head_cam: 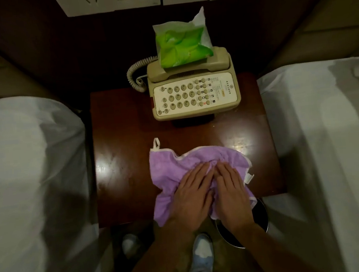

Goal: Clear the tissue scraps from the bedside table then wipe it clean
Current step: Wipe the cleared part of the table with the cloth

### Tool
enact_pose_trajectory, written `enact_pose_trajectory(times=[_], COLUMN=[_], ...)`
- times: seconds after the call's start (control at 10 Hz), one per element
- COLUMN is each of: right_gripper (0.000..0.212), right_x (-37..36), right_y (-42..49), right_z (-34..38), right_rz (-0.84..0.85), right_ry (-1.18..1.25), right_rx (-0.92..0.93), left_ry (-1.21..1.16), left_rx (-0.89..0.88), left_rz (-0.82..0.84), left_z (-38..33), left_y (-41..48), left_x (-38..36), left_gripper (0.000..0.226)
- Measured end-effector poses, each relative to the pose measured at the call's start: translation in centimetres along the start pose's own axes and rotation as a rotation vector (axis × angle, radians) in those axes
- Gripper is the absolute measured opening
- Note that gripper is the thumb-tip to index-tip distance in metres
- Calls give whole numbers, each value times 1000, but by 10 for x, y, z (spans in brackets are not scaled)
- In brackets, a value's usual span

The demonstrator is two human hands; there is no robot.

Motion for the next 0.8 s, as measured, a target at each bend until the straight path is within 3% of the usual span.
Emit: enact_pose_trajectory(times=[0.1, 0.2, 0.4, 0.6, 0.8], right_gripper=[65, 69, 70, 66, 72], right_x=[8, 13, 12, 38, 47], right_y=[-2, 6, 52, 124, 159], right_z=[11, 27, 33, 9, -10], right_rz=[-6, -5, -30, -127, -129], right_ry=[34, 25, -18, -40, -86], right_rx=[23, -35, -126, -103, -56], left_ry=[-199, -135, -125, -60, -100], left_rx=[731, 190, 181, 2, -36], left_rz=[-420, -299, -255, -325, -534], left_z=[57, 24, 41, 41, 36], left_y=[3, -4, 37, 103, 142], left_x=[23, 24, 34, 68, 81], left_gripper=[60, 78, 77, 71, 61])
Point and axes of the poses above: each hand's wrist, its own y-axis towards the middle knuckle, its own x-axis out of the back of the hand, z = x × y, the point moved 4 cm from there along y, towards the middle knuckle, and after that the axes turned 9 degrees about -x, right-handed, at the moved point
